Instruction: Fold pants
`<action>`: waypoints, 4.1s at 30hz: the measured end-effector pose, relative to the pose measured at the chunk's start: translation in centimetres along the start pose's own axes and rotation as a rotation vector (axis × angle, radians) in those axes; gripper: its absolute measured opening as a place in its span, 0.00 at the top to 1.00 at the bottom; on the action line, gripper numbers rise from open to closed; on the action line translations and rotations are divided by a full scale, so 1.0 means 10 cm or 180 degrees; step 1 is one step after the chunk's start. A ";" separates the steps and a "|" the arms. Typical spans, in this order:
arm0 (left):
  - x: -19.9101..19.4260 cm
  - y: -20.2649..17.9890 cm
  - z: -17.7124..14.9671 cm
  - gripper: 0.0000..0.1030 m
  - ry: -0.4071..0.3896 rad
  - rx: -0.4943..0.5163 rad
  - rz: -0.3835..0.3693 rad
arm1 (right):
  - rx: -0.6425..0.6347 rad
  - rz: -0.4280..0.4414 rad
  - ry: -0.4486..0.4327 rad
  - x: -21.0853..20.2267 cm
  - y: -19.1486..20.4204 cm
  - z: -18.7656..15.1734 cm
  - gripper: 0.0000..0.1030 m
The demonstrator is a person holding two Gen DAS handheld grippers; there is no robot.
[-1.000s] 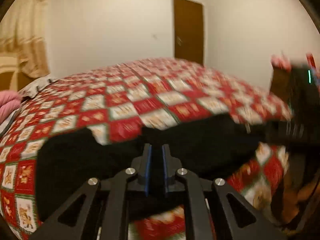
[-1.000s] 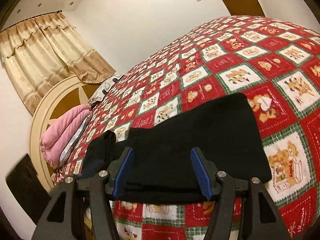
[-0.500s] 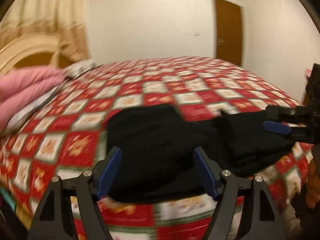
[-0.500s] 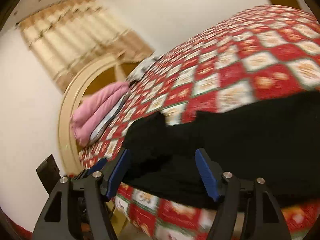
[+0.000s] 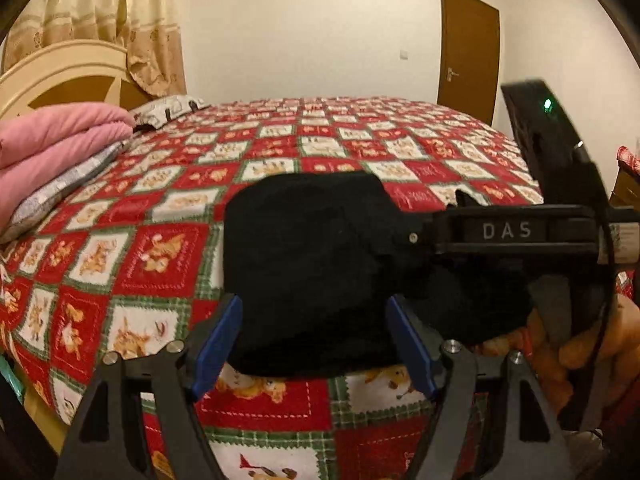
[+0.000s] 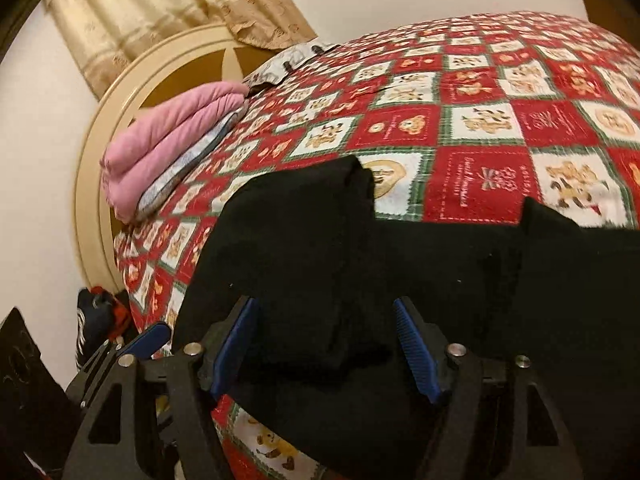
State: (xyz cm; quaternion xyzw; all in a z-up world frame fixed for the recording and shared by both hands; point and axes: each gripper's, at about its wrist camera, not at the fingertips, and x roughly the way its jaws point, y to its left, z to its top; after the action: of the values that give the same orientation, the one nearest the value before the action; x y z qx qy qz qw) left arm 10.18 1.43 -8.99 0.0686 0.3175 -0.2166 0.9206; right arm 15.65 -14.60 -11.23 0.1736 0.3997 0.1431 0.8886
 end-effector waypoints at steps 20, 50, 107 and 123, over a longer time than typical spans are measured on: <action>0.05 -0.05 0.07 0.08 0.0265 0.0110 0.0421 | 0.0449 0.0602 -0.0103 -0.51 -0.02 0.08 0.85; -0.21 -0.34 0.41 0.05 -0.0107 0.0090 -0.0509 | 0.0273 -0.0525 -0.0340 -1.40 -1.02 -0.61 0.86; 0.55 -0.37 0.56 0.05 0.0264 -0.0325 -0.0147 | 0.0269 -0.1181 -0.0621 -1.74 -1.54 -0.62 0.82; 0.67 -0.60 0.48 0.05 0.0384 -0.0236 -0.0173 | 0.0195 -0.1150 -0.0765 -1.84 -1.50 -0.61 0.81</action>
State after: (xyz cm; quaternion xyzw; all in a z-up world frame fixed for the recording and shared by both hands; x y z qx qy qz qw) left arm 14.87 -7.61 -9.22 0.0388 0.3819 -0.2250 0.8955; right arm 1.01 -34.13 -9.23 0.1419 0.3197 -0.0524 0.9354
